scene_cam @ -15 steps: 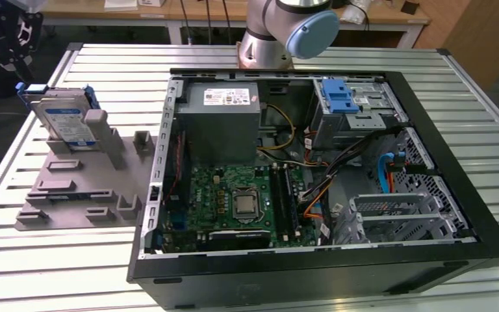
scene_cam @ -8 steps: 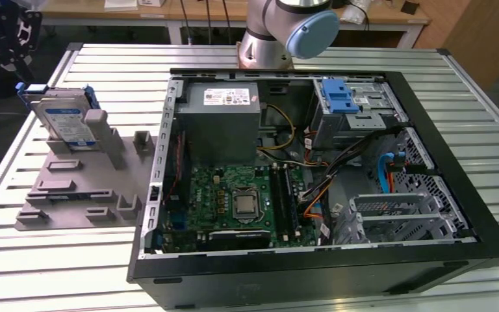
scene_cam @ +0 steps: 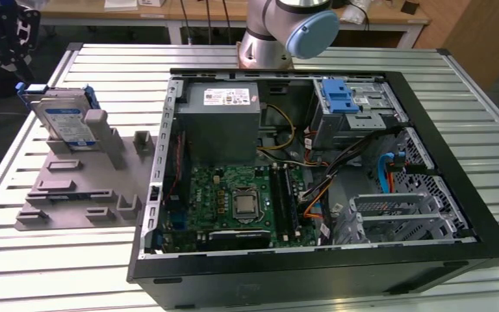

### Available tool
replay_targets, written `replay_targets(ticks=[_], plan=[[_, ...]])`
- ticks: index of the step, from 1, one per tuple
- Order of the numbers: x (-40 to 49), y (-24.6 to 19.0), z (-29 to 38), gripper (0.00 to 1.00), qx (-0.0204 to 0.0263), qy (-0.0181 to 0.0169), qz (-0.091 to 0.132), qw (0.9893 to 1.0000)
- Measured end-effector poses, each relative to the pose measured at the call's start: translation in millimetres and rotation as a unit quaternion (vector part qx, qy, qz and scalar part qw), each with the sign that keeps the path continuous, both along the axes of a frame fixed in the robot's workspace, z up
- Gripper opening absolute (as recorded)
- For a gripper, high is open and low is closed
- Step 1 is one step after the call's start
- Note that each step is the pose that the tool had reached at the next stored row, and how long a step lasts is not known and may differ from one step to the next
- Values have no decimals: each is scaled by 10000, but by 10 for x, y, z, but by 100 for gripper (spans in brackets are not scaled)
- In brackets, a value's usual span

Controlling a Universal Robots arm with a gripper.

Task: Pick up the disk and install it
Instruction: 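Pick up the disk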

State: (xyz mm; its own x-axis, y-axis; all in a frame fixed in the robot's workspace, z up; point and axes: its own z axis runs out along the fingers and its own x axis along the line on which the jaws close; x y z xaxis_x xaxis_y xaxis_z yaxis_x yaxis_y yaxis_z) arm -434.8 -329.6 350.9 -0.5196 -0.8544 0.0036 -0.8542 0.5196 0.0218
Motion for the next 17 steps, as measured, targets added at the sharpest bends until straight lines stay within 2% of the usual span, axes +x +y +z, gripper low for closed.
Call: replay_targets(ticks=[2,4,16,17], plan=[[0,0,0,11,0,0,46,10000],[0,0,0,11,-1,0,-19,10000],[0,0,0,11,0,0,-31,10000],[0,0,0,11,0,0,-167,9999]])
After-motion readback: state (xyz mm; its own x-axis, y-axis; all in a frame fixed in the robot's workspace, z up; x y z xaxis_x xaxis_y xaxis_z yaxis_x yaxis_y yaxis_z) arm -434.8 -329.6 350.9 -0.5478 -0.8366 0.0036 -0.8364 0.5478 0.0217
